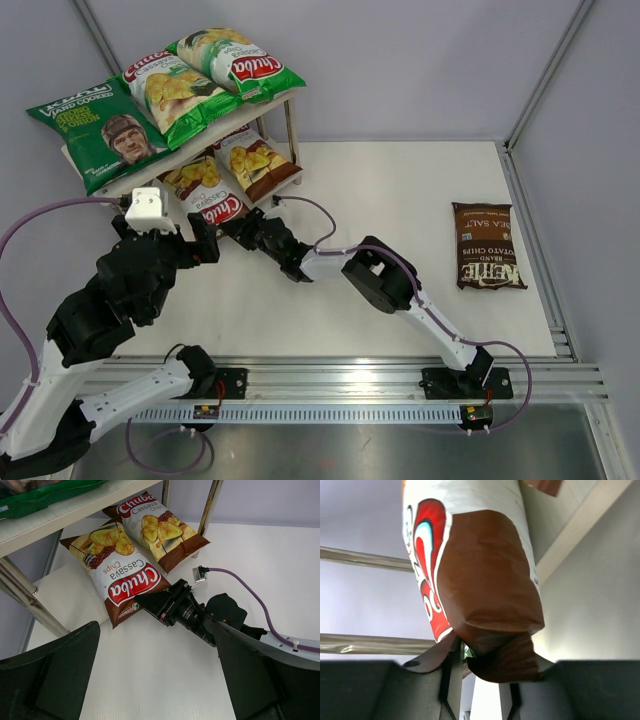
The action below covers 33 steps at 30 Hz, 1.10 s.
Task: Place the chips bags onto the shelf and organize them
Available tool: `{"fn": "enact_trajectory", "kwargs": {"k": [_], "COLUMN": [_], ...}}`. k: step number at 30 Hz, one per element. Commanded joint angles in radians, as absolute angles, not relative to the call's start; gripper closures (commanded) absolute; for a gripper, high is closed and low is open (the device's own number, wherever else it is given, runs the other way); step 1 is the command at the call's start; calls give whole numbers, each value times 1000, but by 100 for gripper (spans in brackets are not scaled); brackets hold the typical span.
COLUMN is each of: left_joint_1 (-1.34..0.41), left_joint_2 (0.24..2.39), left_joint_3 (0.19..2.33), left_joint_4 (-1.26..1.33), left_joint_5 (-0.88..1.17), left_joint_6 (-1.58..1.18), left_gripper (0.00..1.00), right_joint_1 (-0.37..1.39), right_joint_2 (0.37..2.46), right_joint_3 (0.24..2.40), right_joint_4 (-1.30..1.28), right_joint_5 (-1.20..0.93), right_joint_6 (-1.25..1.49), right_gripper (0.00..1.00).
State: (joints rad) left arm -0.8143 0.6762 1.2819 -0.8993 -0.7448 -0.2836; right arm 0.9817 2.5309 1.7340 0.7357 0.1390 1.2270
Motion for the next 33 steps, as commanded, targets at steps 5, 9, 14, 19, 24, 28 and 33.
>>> {"fn": "enact_trajectory", "kwargs": {"k": [5, 9, 14, 19, 24, 28, 33], "left_joint_1": [-798, -795, -788, -785, -781, -775, -769], "left_joint_2": [678, 675, 670, 669, 670, 670, 673], "left_joint_3": [1275, 1272, 1269, 1264, 1262, 1262, 1261], "left_joint_4": [-854, -851, -844, -839, -836, -831, -830], "left_joint_5": [-733, -738, -739, -736, -730, -721, -710], "left_joint_6": [-258, -256, -252, -249, -245, -244, -244], "left_gripper": [1, 1, 1, 1, 1, 1, 1], "right_joint_1": [988, 976, 974, 956, 934, 919, 907], "right_joint_2": [2499, 2562, 2599, 2612, 2619, 2615, 2618], "right_joint_3": [1837, 1953, 2023, 2029, 2013, 1990, 1977], "right_joint_4": [726, 666, 615, 577, 566, 572, 589], "right_joint_5": [157, 106, 120, 159, 195, 215, 219], "right_joint_6": [1235, 1256, 1272, 1338, 1382, 1408, 1420], "right_gripper": [71, 73, 74, 76, 78, 79, 79]}}
